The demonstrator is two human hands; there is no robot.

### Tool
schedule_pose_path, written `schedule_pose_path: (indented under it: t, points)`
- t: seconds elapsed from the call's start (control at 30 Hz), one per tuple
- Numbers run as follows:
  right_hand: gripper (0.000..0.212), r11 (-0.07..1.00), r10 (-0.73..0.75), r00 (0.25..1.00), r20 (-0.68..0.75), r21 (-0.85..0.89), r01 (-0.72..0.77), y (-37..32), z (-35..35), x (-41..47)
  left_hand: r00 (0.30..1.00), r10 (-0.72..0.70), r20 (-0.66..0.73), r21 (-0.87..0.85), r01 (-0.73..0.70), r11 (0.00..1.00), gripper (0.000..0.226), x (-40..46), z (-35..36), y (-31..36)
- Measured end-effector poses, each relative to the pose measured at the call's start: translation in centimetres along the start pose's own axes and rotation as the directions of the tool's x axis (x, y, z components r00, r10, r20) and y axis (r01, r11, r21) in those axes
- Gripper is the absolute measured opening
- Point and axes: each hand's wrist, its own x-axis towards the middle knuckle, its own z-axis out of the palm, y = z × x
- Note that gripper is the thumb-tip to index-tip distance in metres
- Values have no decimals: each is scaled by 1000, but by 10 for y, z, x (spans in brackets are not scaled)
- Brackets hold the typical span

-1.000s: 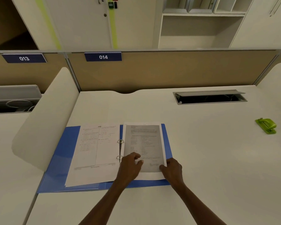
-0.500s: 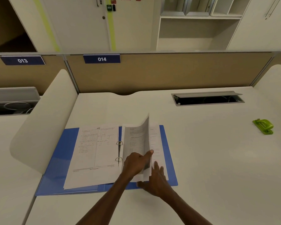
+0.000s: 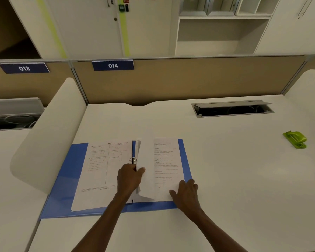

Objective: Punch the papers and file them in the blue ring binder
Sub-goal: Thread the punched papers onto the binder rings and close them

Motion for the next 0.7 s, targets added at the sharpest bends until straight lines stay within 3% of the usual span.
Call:
schedule_pose_path:
  t: [0.27,0.4,0.7]
  points:
    - [60,984,99,993,-70,-139,-108,2,5,8,973,-42,-227,-66,28,997,29,6,-75,-18]
    - [57,978,93,993,-78,-177,-106,-2,8,12,953,-71,-296,-64,54,996,46,9,-109,-32]
    - [47,972,17,994,-106,-231,-41,-7,11,15,919,-129,-372,49,158,986,43,20,-138,-76]
